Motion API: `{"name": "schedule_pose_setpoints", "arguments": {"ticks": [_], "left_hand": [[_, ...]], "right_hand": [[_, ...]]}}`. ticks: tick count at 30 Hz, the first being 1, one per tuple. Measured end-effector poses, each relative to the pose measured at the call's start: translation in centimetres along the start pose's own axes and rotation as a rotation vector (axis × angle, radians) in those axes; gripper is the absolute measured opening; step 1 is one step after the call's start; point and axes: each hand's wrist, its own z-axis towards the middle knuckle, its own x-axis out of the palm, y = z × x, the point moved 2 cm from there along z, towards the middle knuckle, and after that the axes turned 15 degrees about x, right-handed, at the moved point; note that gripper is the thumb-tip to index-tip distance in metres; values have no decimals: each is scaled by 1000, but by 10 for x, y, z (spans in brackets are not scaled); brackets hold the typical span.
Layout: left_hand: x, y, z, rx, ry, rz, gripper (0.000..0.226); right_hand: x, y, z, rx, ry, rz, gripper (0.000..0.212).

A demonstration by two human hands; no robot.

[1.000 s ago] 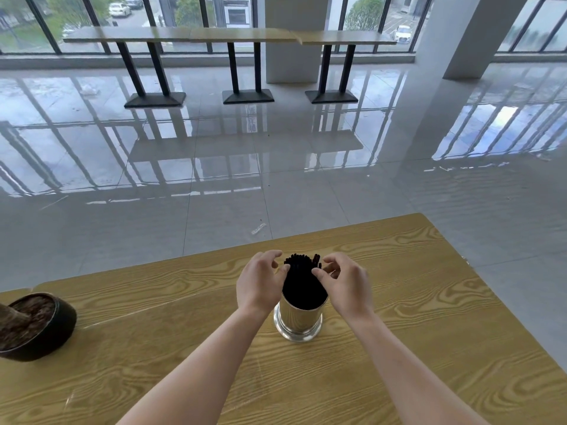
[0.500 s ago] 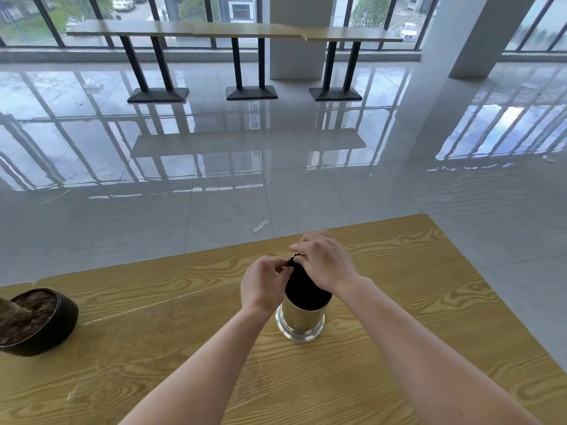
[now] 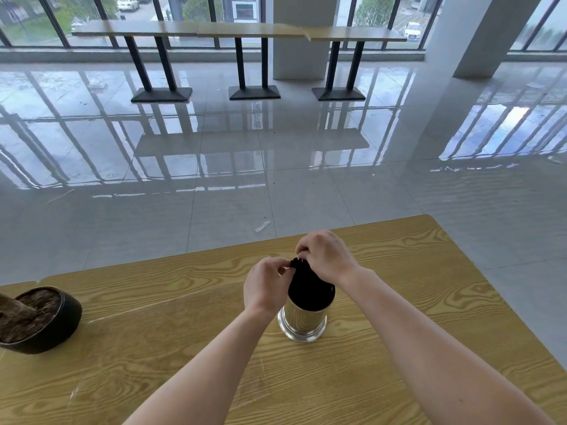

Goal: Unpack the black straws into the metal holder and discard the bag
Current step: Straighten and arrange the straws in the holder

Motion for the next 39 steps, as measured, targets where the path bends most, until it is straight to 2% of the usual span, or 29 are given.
{"name": "schedule_pose_setpoints", "arguments": {"ticks": [11,15,19,22,23,26,30,33,36,39], "left_hand": [[-1,-3,0,6,0,-28,13],[-4,-4,-1,-14,-13,-34,19],[-10,-10,-1,-3,-76,-49,20],[-16,-19,-3,6,-155,-73,4],[-18,-23,-4,12,-172,-99,11],[-20,-41,-8,27,-158,-313,30],[-26,-79,-7,31,-47,-647,44],[-30,-105,1,-151,-22,-1054,58],[-38,-115,13,-332,-132,-1263,45],[-47,-111,20,-317,-190,-1241,27]], "right_hand": [[-44,9,-3,-59,-140,86,9],[-59,11,-10,-51,-189,106,8],[-82,14,-16,-43,-257,119,10],[-106,14,-23,-39,-348,140,10],[-115,13,-25,-33,-383,150,10],[-136,11,-33,-15,-501,195,10],[-145,14,-51,-38,-709,300,9],[-127,14,-66,-7,-781,425,8],[-96,8,-81,67,-741,559,7],[-66,-3,-95,138,-655,646,8]]}}
